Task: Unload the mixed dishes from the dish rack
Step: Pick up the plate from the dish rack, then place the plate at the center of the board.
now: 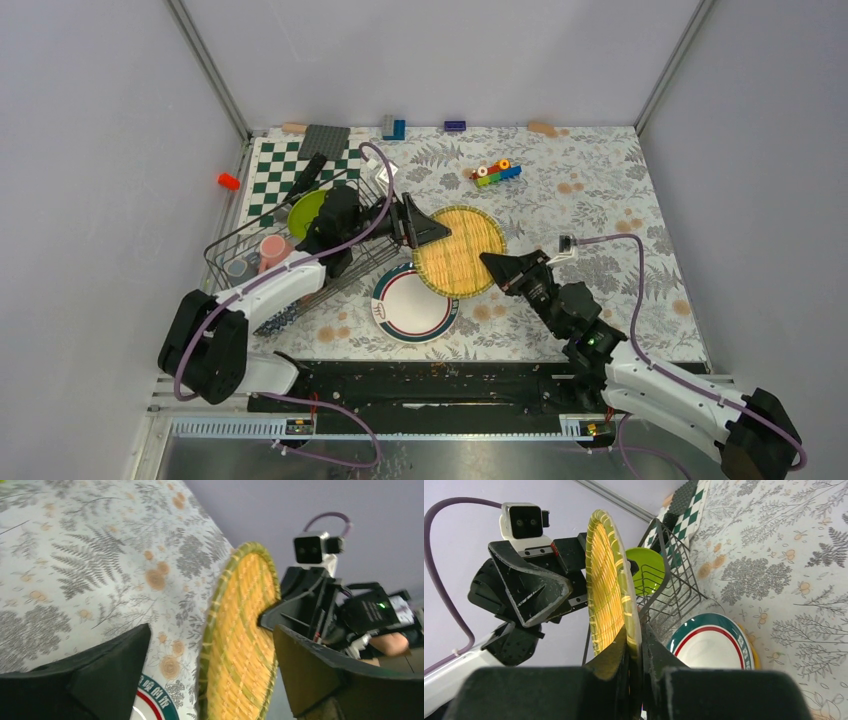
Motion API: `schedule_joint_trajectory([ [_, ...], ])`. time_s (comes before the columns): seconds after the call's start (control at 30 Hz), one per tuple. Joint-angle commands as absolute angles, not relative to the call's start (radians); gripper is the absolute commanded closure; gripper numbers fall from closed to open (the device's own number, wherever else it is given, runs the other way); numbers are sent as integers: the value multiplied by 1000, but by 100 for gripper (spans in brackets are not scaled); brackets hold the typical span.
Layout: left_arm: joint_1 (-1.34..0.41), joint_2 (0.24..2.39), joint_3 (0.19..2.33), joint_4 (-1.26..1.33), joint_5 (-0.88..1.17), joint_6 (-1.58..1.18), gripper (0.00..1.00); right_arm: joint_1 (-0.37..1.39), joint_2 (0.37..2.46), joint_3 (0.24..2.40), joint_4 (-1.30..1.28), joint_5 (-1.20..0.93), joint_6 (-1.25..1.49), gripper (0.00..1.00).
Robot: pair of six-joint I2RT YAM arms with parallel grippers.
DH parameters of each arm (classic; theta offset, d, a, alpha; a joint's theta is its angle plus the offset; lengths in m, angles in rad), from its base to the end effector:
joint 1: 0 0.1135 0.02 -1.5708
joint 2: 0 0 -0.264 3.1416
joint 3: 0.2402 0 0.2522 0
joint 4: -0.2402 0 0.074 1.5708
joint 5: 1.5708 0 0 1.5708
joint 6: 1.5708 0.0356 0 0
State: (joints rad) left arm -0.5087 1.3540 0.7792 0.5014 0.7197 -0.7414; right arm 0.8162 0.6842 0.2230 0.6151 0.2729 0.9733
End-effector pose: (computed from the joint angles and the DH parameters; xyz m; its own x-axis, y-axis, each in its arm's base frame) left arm 0.2523 -0.1675 0.2811 -0.6823 -0.2010 -0.7029 0.6503 0.2724 -0.7092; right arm 0.1224 0.1162 0.2417 -0.3701 0.7686 -0.5218 -0.3789 0.3879 0.8402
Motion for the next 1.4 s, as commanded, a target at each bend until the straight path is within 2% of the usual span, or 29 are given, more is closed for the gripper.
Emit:
schedule_joint_trajectory([
  [0.0, -509, 1260, 803, 374, 541, -623, 1, 821, 624, 233, 609, 327, 988, 100],
  [0.1, -509, 1188, 789, 272, 384, -572, 1, 821, 579, 227, 552, 339, 984, 100],
  [0.23, -509, 1076, 751, 192, 137, -530, 1, 822, 549, 276, 343, 339, 956, 100],
  [0.37, -509, 977, 714, 121, -105, -514, 1, 821, 585, 348, 148, 313, 925, 100],
  [0.5, -509, 911, 685, 76, -266, -515, 1, 821, 653, 390, 110, 221, 901, 100],
  [0.8, -509, 885, 666, 45, -363, -509, 1, 822, 937, 503, 148, 10, 906, 100],
  [1.17, -509, 910, 677, 32, -354, -497, 1, 822, 1244, 593, 260, -191, 907, 92],
  [1.23, -509, 910, 676, 30, -357, -495, 1, 822, 1267, 603, 262, -193, 903, 87],
  [1.37, -509, 919, 677, 35, -364, -487, 1, 821, 1292, 621, 231, -173, 894, 71],
])
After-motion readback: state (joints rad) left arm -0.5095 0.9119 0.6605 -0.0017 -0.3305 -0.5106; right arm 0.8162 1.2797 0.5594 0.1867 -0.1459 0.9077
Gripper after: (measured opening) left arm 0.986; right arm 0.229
